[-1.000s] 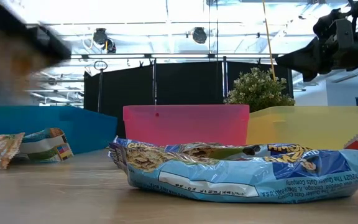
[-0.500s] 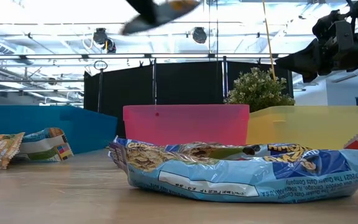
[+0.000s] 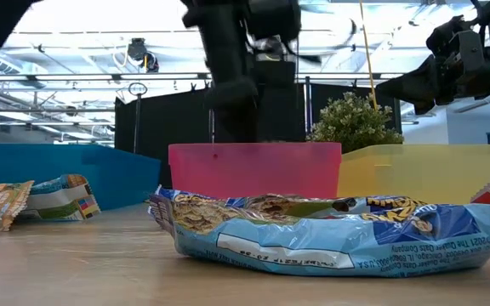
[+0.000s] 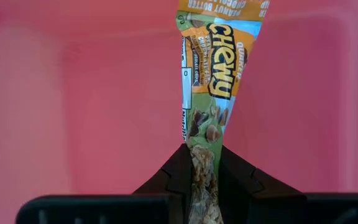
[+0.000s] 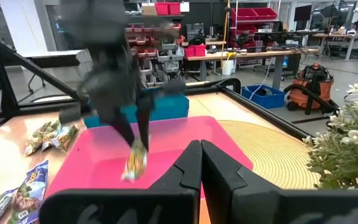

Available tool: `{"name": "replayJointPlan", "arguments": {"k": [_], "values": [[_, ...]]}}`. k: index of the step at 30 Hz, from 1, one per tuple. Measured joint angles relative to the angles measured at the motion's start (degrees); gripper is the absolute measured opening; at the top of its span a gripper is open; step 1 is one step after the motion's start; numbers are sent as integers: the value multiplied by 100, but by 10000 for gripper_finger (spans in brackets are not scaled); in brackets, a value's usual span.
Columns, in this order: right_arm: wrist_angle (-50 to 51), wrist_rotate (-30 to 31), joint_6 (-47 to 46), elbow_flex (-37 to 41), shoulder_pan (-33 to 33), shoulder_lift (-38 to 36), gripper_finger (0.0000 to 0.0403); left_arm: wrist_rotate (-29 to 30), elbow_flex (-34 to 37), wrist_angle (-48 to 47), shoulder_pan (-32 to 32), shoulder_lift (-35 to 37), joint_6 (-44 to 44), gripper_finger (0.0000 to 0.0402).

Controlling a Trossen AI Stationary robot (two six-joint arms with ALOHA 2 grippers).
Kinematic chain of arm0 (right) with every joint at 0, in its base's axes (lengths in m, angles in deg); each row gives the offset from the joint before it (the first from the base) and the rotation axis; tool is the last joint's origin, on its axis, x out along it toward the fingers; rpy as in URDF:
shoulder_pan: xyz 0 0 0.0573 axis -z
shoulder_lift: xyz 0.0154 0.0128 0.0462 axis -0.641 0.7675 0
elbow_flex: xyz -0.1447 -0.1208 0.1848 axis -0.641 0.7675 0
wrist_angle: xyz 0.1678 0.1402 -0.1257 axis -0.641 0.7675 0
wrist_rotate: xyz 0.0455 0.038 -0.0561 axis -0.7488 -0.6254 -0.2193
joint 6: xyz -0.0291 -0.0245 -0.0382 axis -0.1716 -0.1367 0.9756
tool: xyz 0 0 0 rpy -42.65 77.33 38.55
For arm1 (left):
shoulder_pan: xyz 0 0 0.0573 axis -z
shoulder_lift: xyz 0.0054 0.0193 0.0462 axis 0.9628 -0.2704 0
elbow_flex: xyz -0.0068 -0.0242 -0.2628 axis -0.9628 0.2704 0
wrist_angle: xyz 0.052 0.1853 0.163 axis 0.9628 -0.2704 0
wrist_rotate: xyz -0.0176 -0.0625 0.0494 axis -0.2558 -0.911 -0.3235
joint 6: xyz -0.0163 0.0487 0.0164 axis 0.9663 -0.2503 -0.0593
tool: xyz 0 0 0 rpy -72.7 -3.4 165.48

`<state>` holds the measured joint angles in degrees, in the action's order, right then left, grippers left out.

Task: Pick and place Granola Bars by type
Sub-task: Put the yellow granola bar into the red bin

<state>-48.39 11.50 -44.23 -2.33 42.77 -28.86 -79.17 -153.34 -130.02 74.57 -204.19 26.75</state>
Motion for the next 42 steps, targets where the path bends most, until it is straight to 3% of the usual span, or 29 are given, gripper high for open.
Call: {"name": "replayJointPlan", "arguments": {"k": [10,13,19,22,25,29,33,42], "values": [[1,2,10,0,0,0,0,-449,-7,25,-98,-263,202,70],[1,9,92,0,0,0,0,-732,-9,39,-85,-220,204,102],[-1,11,96,0,0,0,0,-577,-21,67,-85,-155,177,182],[-1,11,96,2,0,9,0,-295,-198,-367,-25,57,133,210],[0,13,94,0,1,17,0,-87,-601,-1426,147,469,450,225],[52,13,81,0,1,79,0,157,-1129,-3034,521,1118,1257,229],[84,13,95,0,0,143,0,196,-1047,-3911,1148,2036,2686,230],[237,11,116,0,0,317,0,1320,834,-3375,3404,3709,5704,230]]}}
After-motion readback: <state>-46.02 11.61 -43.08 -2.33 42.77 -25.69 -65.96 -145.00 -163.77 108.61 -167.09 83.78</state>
